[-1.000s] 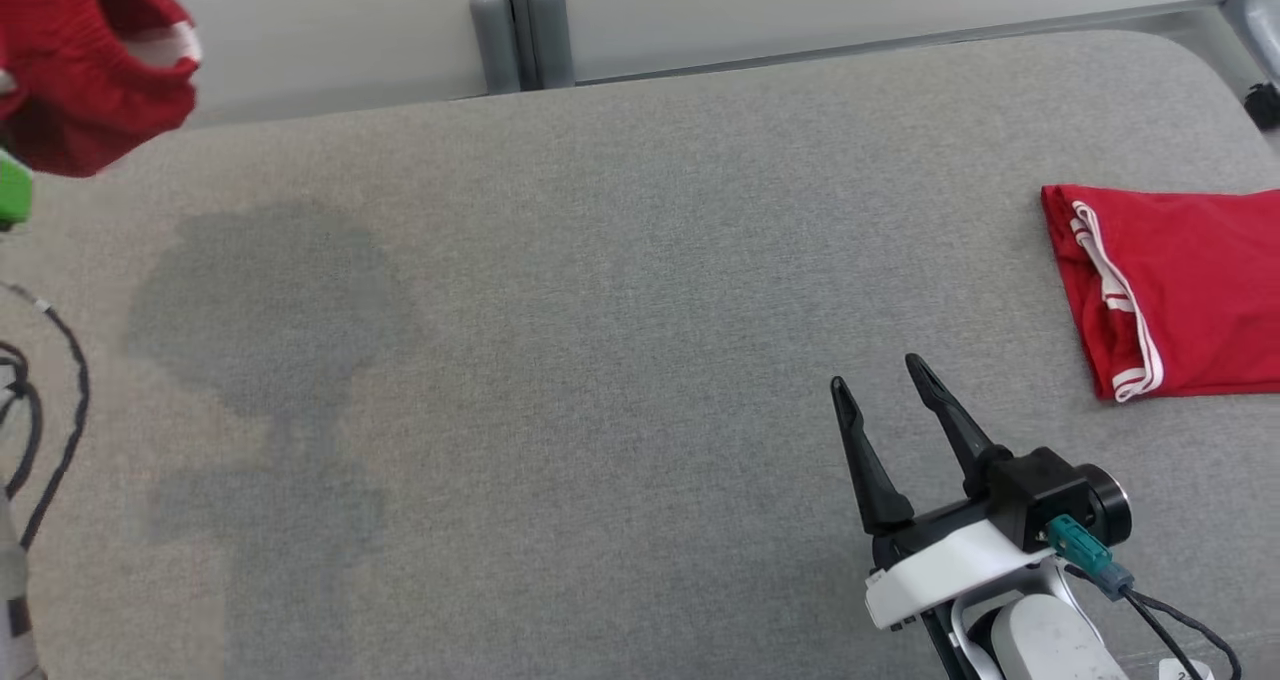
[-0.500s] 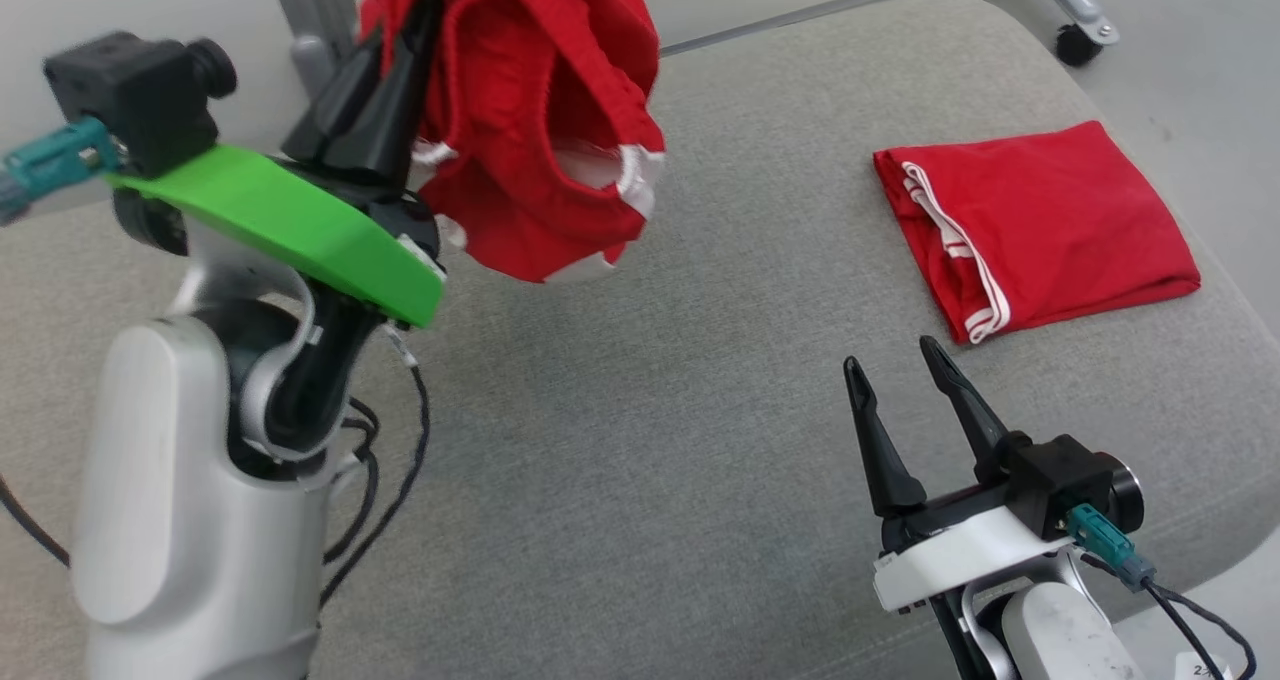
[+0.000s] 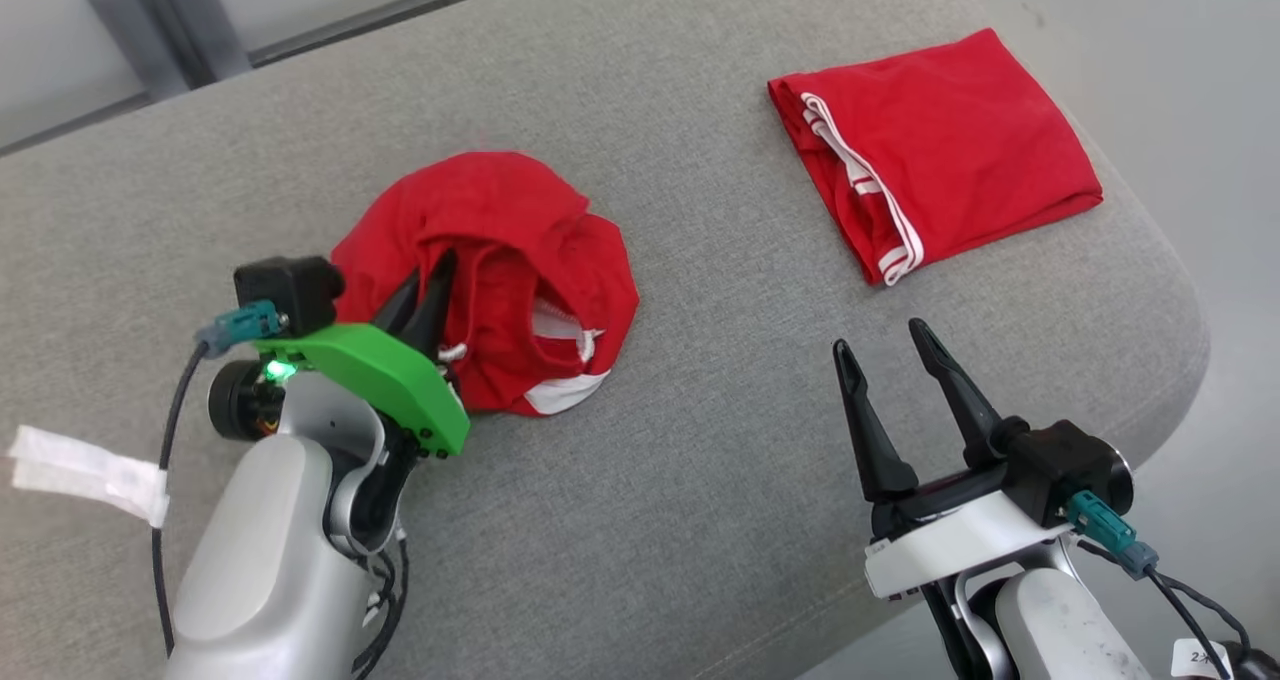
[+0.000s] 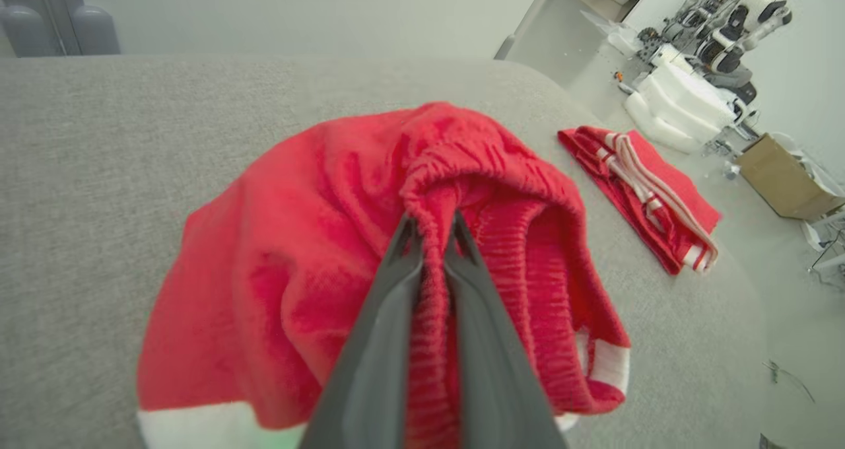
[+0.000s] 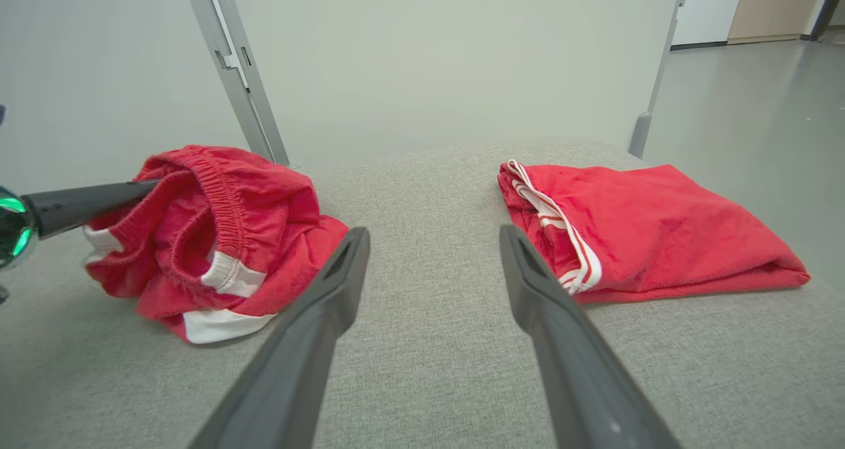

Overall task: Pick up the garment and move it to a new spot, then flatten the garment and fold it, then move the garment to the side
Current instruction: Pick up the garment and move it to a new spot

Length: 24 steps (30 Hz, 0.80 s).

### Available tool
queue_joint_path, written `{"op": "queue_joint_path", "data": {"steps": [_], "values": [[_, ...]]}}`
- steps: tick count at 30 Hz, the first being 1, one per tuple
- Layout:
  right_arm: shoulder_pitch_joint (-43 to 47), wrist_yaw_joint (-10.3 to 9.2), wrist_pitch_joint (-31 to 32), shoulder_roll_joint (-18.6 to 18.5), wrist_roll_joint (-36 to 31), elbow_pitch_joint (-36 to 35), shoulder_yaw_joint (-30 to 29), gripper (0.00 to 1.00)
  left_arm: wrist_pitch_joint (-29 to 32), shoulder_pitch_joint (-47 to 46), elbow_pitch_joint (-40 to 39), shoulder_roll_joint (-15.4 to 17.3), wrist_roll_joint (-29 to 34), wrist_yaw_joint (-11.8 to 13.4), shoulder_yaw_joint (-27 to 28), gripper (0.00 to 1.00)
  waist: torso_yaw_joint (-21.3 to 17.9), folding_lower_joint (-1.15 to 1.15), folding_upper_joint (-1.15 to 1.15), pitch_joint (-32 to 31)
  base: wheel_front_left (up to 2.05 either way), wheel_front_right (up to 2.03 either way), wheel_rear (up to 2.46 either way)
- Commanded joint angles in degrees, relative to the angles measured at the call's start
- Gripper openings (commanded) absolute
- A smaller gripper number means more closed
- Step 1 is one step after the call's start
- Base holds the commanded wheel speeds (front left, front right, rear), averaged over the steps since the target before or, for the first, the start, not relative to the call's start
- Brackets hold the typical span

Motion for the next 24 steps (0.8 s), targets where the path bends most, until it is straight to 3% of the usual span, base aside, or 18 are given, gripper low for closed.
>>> {"op": "queue_joint_path", "data": {"steps": [1, 2, 11, 17, 24], "values": [[-0.6, -0.11, -0.1, 0.0, 0.2, 0.0, -0.1, 1.0, -2.3, -1.1, 2.1, 0.7, 1.2, -0.3, 0.1, 0.53, -0.9, 0.0, 0.0, 1.2, 0.0, 0.0, 0.0], [-0.6, -0.11, -0.1, 0.0, 0.0, 0.1, -0.4, 1.0, -4.8, -1.5, 4.2, 0.5, 1.7, 0.2, 0.6, 1.0, -0.6, 0.0, 0.0, 0.9, 0.0, 0.0, 0.0], [1.5, -0.11, -0.1, 0.0, -1.9, 0.4, -3.4, 1.0, -18.6, 0.2, 10.4, -1.0, 0.3, 0.0, 2.1, 1.0, 5.4, 0.0, 0.0, -3.1, 0.0, 0.0, 0.0], [3.0, -0.11, -0.1, -0.1, -3.2, 0.8, -5.8, 1.0, -22.3, 4.8, 6.7, -1.4, 0.4, -0.3, 3.4, 1.0, 10.8, 0.0, 0.0, -6.6, 0.0, 0.0, 0.0], [4.6, -0.11, -0.1, -0.1, -4.2, 1.5, -8.3, 1.0, -22.4, 13.3, -3.7, -2.7, 7.5, -0.3, 10.5, 1.0, 16.6, 0.0, 0.0, -10.2, 0.0, 0.0, 0.0]]}}
